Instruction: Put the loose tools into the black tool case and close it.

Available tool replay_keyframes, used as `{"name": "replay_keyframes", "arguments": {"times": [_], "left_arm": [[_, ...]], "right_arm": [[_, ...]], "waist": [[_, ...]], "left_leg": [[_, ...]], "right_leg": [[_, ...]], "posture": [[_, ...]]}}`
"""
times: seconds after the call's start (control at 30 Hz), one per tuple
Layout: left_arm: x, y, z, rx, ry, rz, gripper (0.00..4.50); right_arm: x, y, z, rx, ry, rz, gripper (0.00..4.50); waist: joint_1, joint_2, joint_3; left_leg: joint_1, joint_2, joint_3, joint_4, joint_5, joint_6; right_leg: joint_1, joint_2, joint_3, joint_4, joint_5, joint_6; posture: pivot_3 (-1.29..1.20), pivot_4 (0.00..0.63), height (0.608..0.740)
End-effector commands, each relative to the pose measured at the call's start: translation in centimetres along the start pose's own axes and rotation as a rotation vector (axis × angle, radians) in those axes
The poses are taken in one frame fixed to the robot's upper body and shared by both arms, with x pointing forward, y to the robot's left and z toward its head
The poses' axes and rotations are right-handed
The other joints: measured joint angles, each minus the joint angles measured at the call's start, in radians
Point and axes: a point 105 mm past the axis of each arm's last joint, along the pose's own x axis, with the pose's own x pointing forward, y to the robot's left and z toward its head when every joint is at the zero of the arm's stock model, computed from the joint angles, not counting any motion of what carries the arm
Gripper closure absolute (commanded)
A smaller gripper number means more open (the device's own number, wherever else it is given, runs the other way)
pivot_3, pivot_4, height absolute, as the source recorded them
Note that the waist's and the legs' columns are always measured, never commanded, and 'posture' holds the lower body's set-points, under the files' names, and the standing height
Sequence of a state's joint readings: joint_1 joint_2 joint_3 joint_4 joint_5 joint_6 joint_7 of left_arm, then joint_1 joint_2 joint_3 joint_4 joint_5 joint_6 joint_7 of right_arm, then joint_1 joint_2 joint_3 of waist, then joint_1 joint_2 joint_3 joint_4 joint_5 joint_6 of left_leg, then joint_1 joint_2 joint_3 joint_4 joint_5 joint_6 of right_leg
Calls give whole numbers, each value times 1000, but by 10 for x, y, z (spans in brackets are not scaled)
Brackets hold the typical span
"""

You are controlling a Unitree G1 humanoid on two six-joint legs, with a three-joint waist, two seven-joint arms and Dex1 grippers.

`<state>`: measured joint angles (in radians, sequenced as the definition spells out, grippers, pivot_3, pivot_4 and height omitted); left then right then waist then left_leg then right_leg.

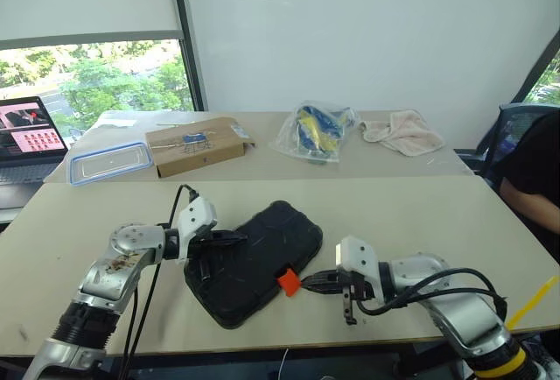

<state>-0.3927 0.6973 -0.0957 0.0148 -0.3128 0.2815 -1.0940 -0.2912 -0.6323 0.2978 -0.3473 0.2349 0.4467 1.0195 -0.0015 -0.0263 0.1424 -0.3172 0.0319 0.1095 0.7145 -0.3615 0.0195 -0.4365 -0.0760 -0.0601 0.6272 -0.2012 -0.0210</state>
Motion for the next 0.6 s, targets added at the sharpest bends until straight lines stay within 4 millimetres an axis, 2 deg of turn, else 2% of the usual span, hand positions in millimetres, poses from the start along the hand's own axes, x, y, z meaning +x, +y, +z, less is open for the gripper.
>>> {"name": "replay_keyframes", "arguments": {"times": [0.03,0.4,0.6], "left_arm": [[-3,-5,-32,-79,107,7,4475],[-4,-5,-33,-83,108,15,4475],[-3,-5,-34,-86,109,14,4475]], "right_arm": [[8,-1,12,-52,-42,21,4465],[23,-7,20,-89,-82,22,4465],[23,-9,28,-96,-129,-3,4465]], "waist": [[-2,1,0],[-12,1,0],[-15,1,0]], "left_leg": [[0,0,0,0,0,0],[0,1,0,0,1,-1],[0,2,1,0,1,-1]], "right_leg": [[0,0,0,0,0,0],[0,0,1,2,0,0],[0,1,2,2,0,0]], "posture": [[0,150,740],[0,150,740],[0,150,740]]}}
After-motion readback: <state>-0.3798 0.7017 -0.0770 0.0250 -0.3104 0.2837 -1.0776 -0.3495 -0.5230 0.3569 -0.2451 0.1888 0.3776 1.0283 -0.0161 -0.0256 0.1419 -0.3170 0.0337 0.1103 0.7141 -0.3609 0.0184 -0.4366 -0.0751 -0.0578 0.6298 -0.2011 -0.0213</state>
